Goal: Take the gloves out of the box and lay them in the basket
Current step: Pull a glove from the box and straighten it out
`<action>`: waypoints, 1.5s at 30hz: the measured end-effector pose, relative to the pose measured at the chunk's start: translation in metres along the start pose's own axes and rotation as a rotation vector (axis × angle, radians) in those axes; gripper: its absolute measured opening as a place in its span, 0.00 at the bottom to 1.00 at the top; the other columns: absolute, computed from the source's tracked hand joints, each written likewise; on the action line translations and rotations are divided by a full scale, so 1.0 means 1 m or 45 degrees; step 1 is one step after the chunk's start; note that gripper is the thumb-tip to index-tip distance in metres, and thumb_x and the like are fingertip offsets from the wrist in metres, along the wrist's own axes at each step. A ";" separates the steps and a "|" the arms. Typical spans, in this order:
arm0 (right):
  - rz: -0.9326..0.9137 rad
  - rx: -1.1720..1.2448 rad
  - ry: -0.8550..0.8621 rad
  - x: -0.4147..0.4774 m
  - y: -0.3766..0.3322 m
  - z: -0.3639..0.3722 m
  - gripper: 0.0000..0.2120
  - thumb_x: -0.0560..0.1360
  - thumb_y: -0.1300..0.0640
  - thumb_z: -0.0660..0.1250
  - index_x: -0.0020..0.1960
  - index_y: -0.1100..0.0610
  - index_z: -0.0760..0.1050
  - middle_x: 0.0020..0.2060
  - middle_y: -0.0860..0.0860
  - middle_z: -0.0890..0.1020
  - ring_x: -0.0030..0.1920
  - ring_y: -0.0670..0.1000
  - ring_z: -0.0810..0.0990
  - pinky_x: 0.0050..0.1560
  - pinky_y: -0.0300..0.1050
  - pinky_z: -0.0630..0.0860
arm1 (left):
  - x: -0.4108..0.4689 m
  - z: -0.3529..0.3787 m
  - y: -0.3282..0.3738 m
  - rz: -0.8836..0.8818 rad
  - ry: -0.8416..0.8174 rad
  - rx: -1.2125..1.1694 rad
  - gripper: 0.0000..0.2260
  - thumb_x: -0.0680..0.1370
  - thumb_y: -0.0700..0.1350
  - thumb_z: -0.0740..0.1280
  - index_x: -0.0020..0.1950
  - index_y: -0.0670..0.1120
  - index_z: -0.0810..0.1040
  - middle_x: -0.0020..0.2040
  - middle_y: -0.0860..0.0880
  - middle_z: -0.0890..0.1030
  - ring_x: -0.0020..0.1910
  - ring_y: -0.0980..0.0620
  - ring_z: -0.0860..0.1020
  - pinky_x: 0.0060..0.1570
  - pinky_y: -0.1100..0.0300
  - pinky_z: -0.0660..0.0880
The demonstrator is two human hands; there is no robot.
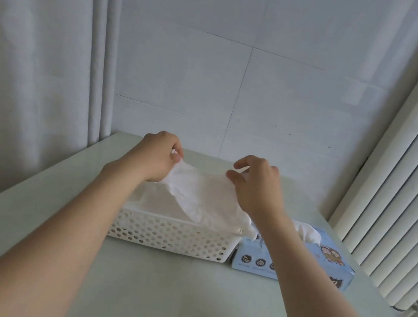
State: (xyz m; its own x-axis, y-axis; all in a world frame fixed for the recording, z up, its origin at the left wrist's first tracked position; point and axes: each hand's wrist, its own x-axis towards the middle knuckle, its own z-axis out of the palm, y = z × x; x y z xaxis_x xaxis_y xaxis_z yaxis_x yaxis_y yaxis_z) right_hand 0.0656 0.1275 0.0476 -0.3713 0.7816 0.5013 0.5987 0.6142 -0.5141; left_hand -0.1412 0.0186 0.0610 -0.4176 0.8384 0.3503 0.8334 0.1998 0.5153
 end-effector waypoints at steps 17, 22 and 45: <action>-0.290 -0.406 -0.859 -0.004 -0.048 0.014 0.31 0.77 0.29 0.67 0.72 0.45 0.76 0.59 0.46 0.77 0.67 0.52 0.75 0.67 0.55 0.74 | -0.009 -0.005 -0.012 0.023 -0.471 0.382 0.10 0.82 0.51 0.70 0.63 0.58 0.77 0.59 0.52 0.72 0.60 0.49 0.73 0.58 0.53 0.72; -0.268 -0.732 -1.126 -0.010 -0.043 0.019 0.33 0.79 0.33 0.67 0.80 0.46 0.68 0.72 0.45 0.74 0.68 0.53 0.76 0.66 0.48 0.73 | -0.017 -0.003 -0.006 -0.104 -0.877 0.551 0.30 0.73 0.68 0.74 0.73 0.67 0.71 0.69 0.56 0.74 0.61 0.48 0.80 0.62 0.49 0.79; 0.021 -0.088 -0.075 -0.054 0.074 -0.050 0.23 0.69 0.67 0.67 0.53 0.40 0.81 0.51 0.38 0.83 0.57 0.46 0.77 0.62 0.47 0.63 | -0.036 0.032 0.078 0.445 -0.322 0.177 0.07 0.85 0.50 0.65 0.60 0.51 0.80 0.54 0.55 0.81 0.55 0.54 0.79 0.57 0.56 0.76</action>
State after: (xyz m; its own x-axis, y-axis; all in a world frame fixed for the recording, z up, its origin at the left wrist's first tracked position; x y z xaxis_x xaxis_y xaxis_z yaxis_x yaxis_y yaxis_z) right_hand 0.1651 0.1252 0.0172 -0.4009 0.7979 0.4502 0.6521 0.5937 -0.4714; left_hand -0.0490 0.0206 0.0636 -0.0156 0.9618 0.2733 0.9565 -0.0653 0.2843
